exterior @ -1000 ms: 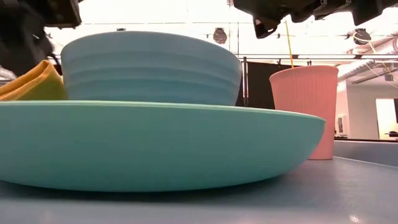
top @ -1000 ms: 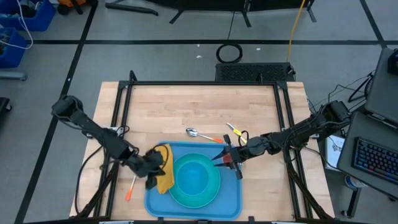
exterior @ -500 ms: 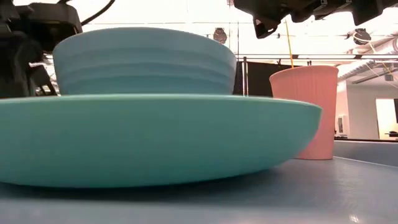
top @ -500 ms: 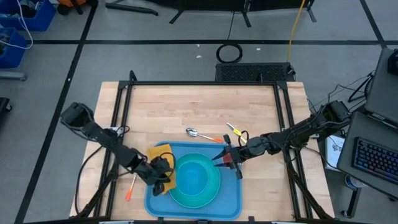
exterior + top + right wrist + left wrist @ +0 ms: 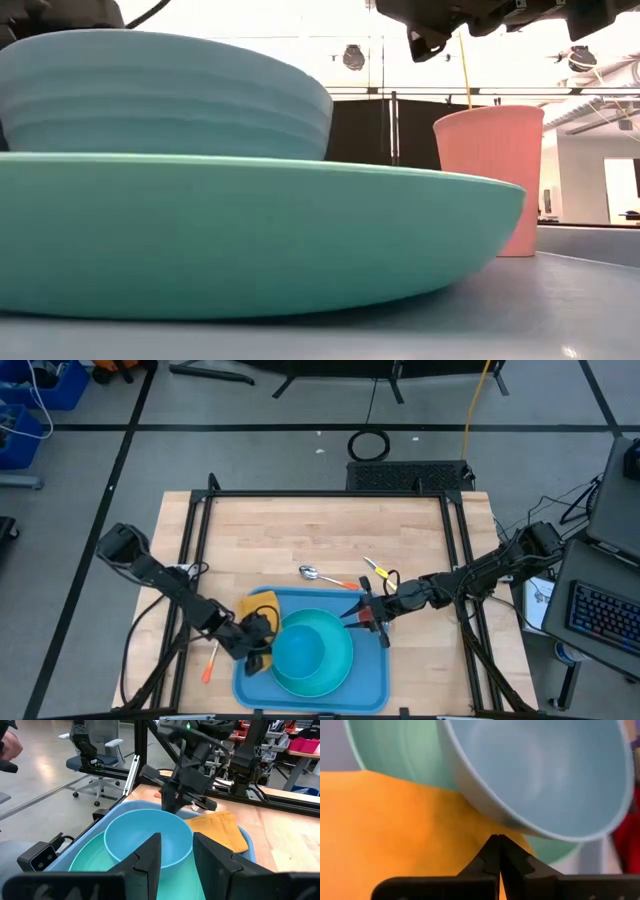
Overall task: Set up tray
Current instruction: Put the yellow table napkin on the blue tray to the left of the green plate
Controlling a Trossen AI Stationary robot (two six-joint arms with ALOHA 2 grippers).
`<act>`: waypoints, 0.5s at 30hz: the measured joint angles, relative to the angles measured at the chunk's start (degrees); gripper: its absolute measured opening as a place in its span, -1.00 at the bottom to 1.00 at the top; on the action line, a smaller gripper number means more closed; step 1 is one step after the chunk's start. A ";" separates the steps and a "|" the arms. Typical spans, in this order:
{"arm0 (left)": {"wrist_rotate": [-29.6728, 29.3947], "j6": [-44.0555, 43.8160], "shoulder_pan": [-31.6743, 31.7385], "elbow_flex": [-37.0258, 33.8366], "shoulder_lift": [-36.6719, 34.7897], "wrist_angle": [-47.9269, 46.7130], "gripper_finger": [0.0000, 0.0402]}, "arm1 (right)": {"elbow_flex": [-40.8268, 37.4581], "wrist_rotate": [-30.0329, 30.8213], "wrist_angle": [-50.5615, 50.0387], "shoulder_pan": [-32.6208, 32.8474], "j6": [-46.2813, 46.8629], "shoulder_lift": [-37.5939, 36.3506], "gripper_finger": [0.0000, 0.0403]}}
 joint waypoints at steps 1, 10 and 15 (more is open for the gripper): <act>0.47 -0.31 -0.41 0.00 -0.51 -0.02 -1.00 | 0.00 0.00 0.00 0.00 0.00 0.00 -0.49; -6.61 -4.41 -5.10 -0.03 -5.93 -9.38 -1.00 | 0.00 0.02 -0.02 0.00 -0.02 0.00 -0.49; -7.09 -5.34 -4.59 -0.04 -4.71 -9.15 -1.00 | -0.02 0.01 -0.09 0.00 0.04 0.00 -0.49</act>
